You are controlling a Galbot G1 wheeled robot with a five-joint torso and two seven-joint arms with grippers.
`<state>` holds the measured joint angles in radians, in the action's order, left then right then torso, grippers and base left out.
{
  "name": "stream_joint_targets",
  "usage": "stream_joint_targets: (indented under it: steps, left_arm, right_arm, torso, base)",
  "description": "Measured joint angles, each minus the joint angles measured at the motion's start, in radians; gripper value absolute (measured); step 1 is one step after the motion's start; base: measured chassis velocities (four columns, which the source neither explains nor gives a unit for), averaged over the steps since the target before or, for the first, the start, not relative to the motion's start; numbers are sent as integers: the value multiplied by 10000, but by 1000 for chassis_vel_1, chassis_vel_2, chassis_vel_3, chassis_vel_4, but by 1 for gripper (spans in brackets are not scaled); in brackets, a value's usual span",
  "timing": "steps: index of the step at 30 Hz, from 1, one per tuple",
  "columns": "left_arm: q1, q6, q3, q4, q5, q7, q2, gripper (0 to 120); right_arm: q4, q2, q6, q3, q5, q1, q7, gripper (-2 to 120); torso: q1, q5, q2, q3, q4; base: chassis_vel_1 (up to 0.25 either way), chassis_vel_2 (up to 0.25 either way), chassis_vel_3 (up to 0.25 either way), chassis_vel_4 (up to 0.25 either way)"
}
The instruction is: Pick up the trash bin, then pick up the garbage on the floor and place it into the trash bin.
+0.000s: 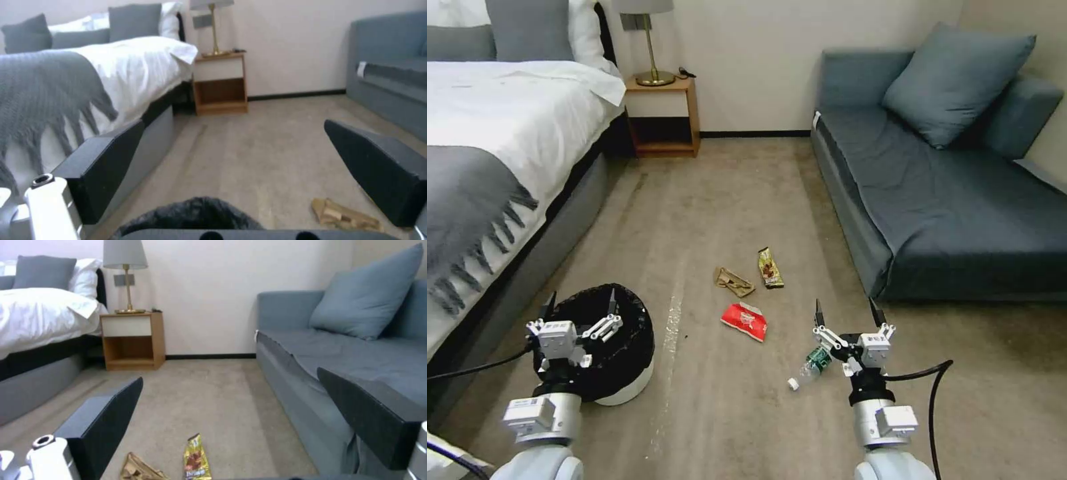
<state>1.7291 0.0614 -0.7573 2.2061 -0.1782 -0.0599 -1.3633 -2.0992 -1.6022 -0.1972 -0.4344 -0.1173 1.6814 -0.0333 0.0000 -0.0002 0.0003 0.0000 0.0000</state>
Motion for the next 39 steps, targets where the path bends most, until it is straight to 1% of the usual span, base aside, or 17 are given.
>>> stream_joint_targets:
  steps: [3, 4, 5, 8, 9, 10, 14, 15, 16, 19, 20, 23, 24, 25, 29, 35, 39]
  left_arm:
    - [-105, -567, -404, -197, -331, 26, 538, 100]
    - [-213, -1087, -613, -275, -792, 52, 1031, 100]
    - [-213, -1087, -613, -275, -792, 52, 1031, 100]
    - [-397, -1941, -763, -436, -1863, 142, 1816, 100]
    - [-543, -2374, -834, -653, -2349, 174, 2213, 100]
    - [-543, -2374, -834, -653, -2349, 174, 2213, 100]
    - [-1320, -3568, -963, -1700, -3741, 325, 3233, 100]
    - [-1320, -3568, -963, -1700, -3741, 325, 3233, 100]
    - [-1671, -3874, -966, -2138, -4077, 377, 3488, 100]
    - [-2253, -4339, -935, -3032, -4347, 571, 3897, 100]
    - [-2253, -4339, -935, -3032, -4347, 571, 3897, 100]
    - [-2608, -4953, -921, -3614, -4342, 774, 4181, 100]
    - [-2780, -5289, -908, -3927, -4222, 911, 4303, 100]
    - [-2780, -5289, -908, -3927, -4222, 911, 4303, 100]
    - [-3134, -6082, -884, -4604, -3889, 1086, 4508, 100]
    - [-3372, -6432, -870, -4961, -3747, 1199, 4616, 100]
    - [-3572, -6672, -732, -5246, -3570, 1306, 4689, 100]
  right_arm:
    - [55, 76, 57, -29, 48, -25, -6, 100]
    - [116, 108, 73, -44, 79, -66, -22, 100]
    - [116, 108, 73, -44, 79, -66, -22, 100]
    - [221, 142, 89, -63, 178, -152, -72, 100]
    - [275, 164, 93, -65, 235, -199, -88, 100]
    - [275, 164, 93, -65, 235, -199, -88, 100]
    - [372, 219, 110, -47, 349, -322, -110, 100]
    - [372, 219, 110, -47, 349, -322, -110, 100]
    - [401, 246, 119, -44, 388, -372, -117, 100]
    - [424, 311, 141, -84, 486, -415, -132, 100]
    - [424, 311, 141, -84, 486, -415, -132, 100]
    - [466, 373, 151, -169, 561, -416, -154, 100]
    - [499, 388, 154, -204, 595, -423, -178, 100]
    - [499, 388, 154, -204, 595, -423, -178, 100]
    - [566, 375, 190, -224, 635, -505, -211, 100]
    - [618, 301, 214, -201, 591, -557, -221, 100]
    - [628, 274, 214, -176, 545, -554, -224, 100]
  torso:
    - [0, -1, -1, 0, 1]
    - [1, 0, 0, 0, 0]
    - [1, 0, 0, 0, 0]
    - [0, 1, -1, 0, -1]
    - [0, 1, -1, 1, -1]
    - [0, 1, -1, 1, -1]
    - [0, -1, -1, 1, 0]
    - [0, -1, -1, 1, 0]
    - [0, -1, -2, 1, -1]
    - [0, -2, -2, 1, -1]
    - [0, -2, -2, 1, -1]
    - [0, 0, -2, 1, -1]
    - [1, 0, -2, 1, -2]
    - [1, 0, -2, 1, -2]
    - [1, 0, -2, 1, 0]
    - [0, 1, -2, 1, 0]
    - [1, 2, -2, 1, 0]
  base:
    - [0, 0, 0, 0]
    - [0, 0, 0, 0]
    - [0, 0, 0, 0]
    - [0, 0, 0, 0]
    - [0, 0, 0, 0]
    - [0, 0, 0, 0]
    - [0, 0, 0, 0]
    - [0, 0, 0, 0]
    - [0, 0, 0, 0]
    - [0, 0, 0, 0]
    - [0, 0, 0, 0]
    - [0, 0, 0, 0]
    - [0, 0, 0, 0]
    - [0, 0, 0, 0]
    - [0, 0, 0, 0]
    - [0, 0, 0, 0]
    - [0, 0, 0, 0]
